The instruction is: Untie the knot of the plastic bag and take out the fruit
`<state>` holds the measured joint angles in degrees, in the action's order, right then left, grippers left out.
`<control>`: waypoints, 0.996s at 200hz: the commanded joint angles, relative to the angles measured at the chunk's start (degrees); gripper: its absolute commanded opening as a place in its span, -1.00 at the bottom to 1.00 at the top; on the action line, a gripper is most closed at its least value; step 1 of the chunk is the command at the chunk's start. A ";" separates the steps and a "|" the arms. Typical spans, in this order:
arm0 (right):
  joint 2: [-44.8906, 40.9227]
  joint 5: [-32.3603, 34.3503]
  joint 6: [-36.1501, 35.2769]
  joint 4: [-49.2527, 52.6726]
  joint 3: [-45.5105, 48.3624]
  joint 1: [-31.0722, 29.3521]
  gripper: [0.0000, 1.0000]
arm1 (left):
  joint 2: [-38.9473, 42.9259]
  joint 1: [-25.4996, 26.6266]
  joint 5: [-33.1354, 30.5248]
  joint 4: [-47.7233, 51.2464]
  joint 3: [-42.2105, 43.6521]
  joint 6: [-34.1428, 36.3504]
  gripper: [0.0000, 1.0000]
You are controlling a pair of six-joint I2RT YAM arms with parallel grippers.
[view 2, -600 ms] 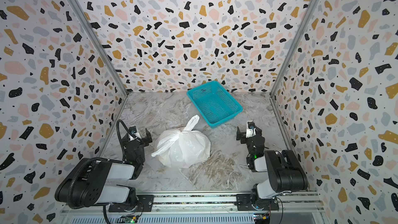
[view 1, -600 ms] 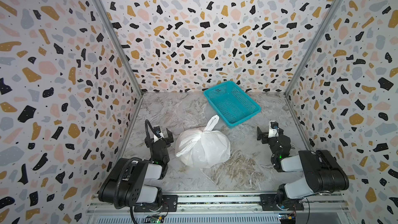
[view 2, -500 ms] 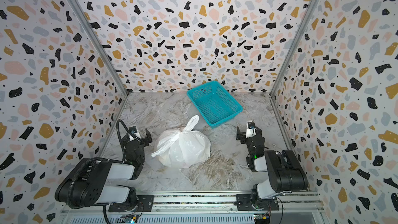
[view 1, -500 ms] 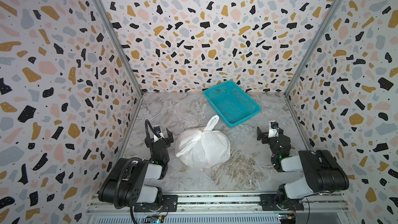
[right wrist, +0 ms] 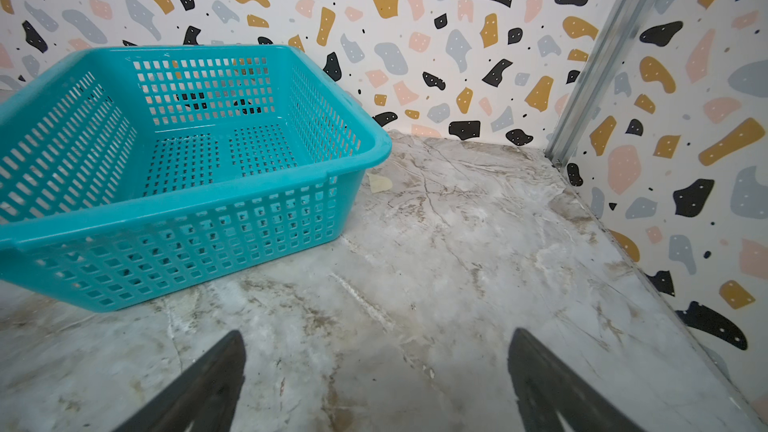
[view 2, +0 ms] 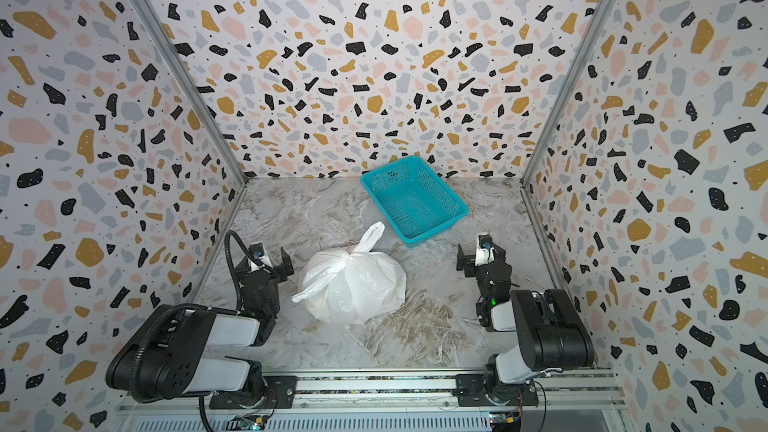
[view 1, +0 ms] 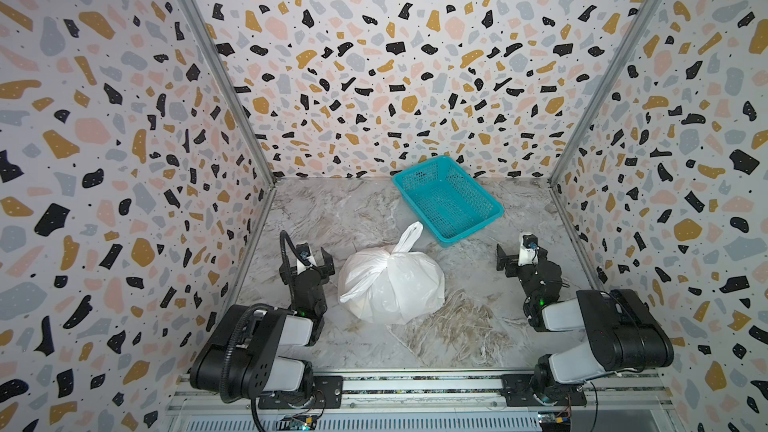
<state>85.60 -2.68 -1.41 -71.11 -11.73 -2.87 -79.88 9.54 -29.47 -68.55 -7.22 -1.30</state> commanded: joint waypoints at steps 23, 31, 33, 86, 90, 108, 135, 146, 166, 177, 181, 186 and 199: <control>0.09 -0.70 0.57 -0.15 -0.45 0.18 0.98 | -0.11 -0.26 -0.61 -2.46 -1.13 -0.64 0.99; 0.05 -0.75 0.69 -0.12 -0.49 0.32 0.98 | -0.03 -0.30 -0.58 -2.46 -1.06 -0.64 0.99; 0.08 -0.75 0.64 -0.16 -0.47 0.32 0.98 | -0.06 -0.31 -0.58 -2.46 -1.04 -0.64 0.99; -4.55 -0.38 1.18 6.28 -2.12 0.50 0.98 | 6.28 -0.26 0.19 11.95 -6.45 -0.59 0.99; -5.80 0.20 1.46 8.83 -2.86 0.47 0.98 | 7.37 -0.26 0.10 15.52 -7.91 -0.63 0.99; -11.69 1.84 2.77 19.49 -6.10 0.18 0.98 | 10.96 -0.24 1.02 23.62 -11.06 -0.55 0.99; -18.77 6.02 5.03 35.31 -13.16 -2.64 0.98 | 15.10 -0.23 2.59 30.89 -14.29 -2.63 0.99; -19.63 5.38 5.95 42.08 -17.95 -3.69 0.98 | 15.90 -0.24 3.63 34.40 -16.16 -3.76 0.99; -18.20 1.80 5.05 52.57 -27.51 -6.89 0.98 | 16.57 -0.23 5.98 40.40 -19.56 -8.26 0.99; -16.10 -0.50 3.73 57.49 -32.57 -9.23 0.98 | 16.85 -0.03 8.63 42.73 -20.90 -11.42 0.99; -15.05 -1.23 3.44 59.20 -34.72 -10.12 0.98 | 16.92 0.19 9.43 43.42 -21.14 -12.49 0.99; -13.49 -2.60 2.65 61.84 -37.28 -11.17 0.98 | 17.01 0.56 10.36 44.27 -21.62 -13.95 0.99; -8.74 -4.90 0.61 69.24 -44.98 -13.80 0.98 | 17.59 1.75 11.97 46.58 -22.39 -16.24 0.99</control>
<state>71.09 -2.15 2.04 -20.14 -46.59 -12.64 -63.72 9.93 -22.41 -28.88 -27.40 -10.59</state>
